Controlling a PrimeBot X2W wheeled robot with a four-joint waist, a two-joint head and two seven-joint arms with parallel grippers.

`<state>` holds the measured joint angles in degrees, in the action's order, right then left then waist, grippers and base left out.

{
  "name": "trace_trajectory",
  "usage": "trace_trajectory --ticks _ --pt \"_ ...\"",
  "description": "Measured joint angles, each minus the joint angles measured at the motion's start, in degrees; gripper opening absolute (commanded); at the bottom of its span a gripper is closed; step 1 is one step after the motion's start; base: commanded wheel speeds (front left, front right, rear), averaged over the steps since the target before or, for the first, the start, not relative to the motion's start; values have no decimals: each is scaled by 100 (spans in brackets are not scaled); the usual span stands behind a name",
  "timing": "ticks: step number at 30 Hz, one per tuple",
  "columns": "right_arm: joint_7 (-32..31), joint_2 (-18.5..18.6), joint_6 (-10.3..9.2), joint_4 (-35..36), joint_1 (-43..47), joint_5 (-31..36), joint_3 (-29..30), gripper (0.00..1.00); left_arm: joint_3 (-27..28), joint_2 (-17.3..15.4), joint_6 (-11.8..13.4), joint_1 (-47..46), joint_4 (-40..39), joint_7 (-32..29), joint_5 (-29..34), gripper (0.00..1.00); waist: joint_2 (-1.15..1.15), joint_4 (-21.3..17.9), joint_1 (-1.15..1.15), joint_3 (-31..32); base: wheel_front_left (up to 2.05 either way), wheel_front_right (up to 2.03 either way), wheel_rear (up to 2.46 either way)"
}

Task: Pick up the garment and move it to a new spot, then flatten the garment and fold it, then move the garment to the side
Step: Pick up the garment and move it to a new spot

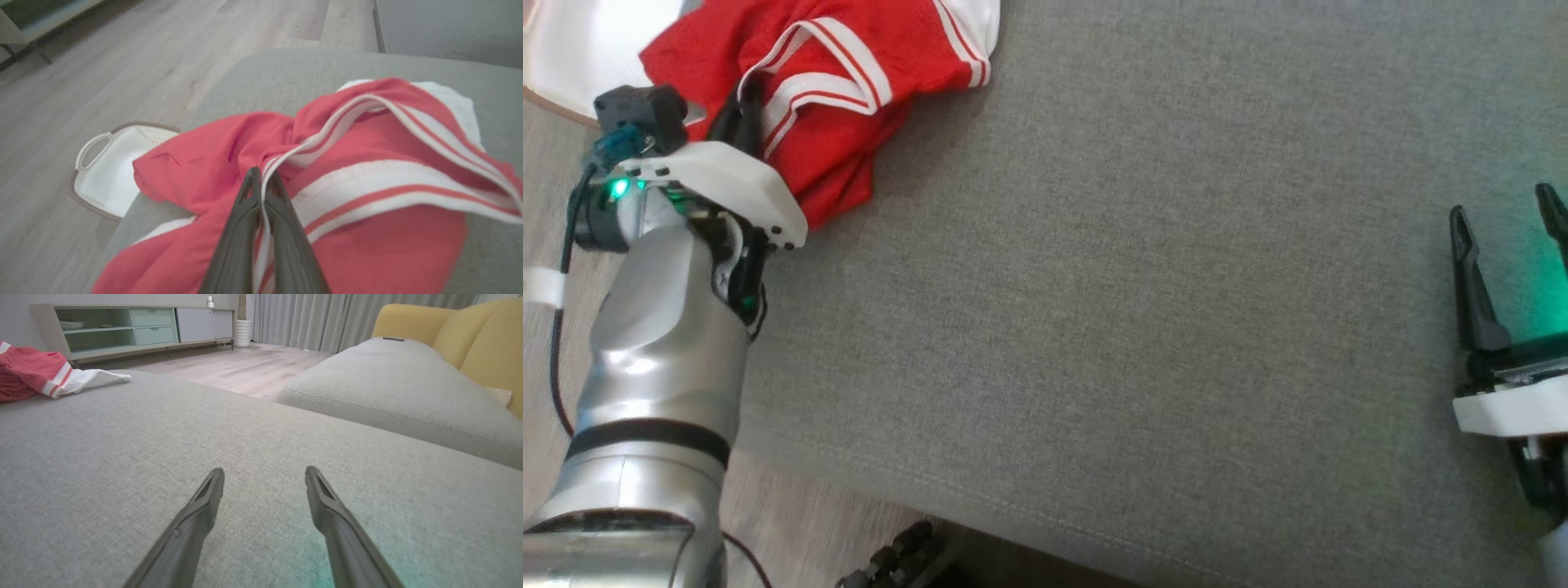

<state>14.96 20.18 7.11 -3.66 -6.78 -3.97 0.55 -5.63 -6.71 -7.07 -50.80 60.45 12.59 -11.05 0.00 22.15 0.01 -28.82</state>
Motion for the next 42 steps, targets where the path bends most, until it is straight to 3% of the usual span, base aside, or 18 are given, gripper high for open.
trace_trajectory --ticks 5,13,18,24,32,38,42 --pt "-7 -270 0 -336 -51 1 -55 100 -170 -140 -2 2 -434 164 185 0 0 -52 0 354 0 0 0" --pt "-11 -921 0 -485 -18 -8 -241 100 -591 -522 -7 43 -2075 170 493 0 0 -322 -1 1212 0 0 0" --pt "-14 -1271 0 -542 175 -52 -319 100 -981 -793 -41 124 -3255 -116 533 0 0 -752 -1 1710 0 0 0" --pt "-18 -1473 0 -573 227 -67 -428 100 -1596 -938 -51 76 -4400 -736 145 0 0 -1484 -1 2111 0 0 0" --pt "-18 -1615 0 -435 232 -100 -546 100 -2134 -788 -51 -571 -4831 -947 -467 0 0 -2531 -1 2377 0 0 0" --pt "-18 -1642 -1 -353 230 -101 -536 100 -2469 -393 -51 -683 -4568 -836 -678 0 0 -3184 -1 2424 0 0 0" --pt "-18 -1655 0 -301 229 -108 -514 100 -2717 -274 -52 -427 -4232 -579 -725 0 0 -3414 -1 2298 0 0 0"
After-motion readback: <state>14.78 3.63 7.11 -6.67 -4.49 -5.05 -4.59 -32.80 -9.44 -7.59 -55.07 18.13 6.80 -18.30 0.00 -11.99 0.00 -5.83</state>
